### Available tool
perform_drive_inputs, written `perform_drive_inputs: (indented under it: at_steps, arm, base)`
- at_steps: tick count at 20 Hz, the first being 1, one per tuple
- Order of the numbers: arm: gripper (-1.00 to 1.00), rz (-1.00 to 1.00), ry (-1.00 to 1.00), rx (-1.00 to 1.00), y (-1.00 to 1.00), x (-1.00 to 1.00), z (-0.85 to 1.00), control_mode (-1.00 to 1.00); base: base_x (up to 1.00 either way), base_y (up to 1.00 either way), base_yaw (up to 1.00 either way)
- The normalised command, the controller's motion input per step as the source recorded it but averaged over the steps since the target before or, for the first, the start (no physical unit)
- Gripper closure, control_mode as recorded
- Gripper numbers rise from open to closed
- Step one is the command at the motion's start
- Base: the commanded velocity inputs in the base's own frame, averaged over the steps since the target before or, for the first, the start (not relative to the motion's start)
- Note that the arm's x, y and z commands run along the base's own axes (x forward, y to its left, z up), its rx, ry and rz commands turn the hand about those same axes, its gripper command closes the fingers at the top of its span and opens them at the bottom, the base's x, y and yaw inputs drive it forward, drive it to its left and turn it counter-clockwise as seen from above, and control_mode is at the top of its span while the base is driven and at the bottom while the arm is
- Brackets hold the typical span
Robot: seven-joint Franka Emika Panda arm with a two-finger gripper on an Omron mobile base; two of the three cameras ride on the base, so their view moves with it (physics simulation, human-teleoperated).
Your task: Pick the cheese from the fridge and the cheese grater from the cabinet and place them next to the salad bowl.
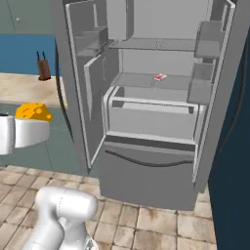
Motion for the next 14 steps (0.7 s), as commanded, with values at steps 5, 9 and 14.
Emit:
perform_drive_inputs:
  at_steps: [5, 9, 14]
  arm:
    - [1.0, 0.0, 0.0, 0.0, 0.0, 0.0, 0.0, 1.0]
    - [1.0, 0.0, 0.0, 0.0, 0.0, 0.0, 0.0, 1.0]
    - [1.0, 0.0, 0.0, 0.0, 0.0, 0.0, 0.0, 1.0]
  base:
    - [-1.0, 0.86, 0.0]
    - [-0.69, 1.0, -0.02]
    - [-0.09, 0.95, 0.13]
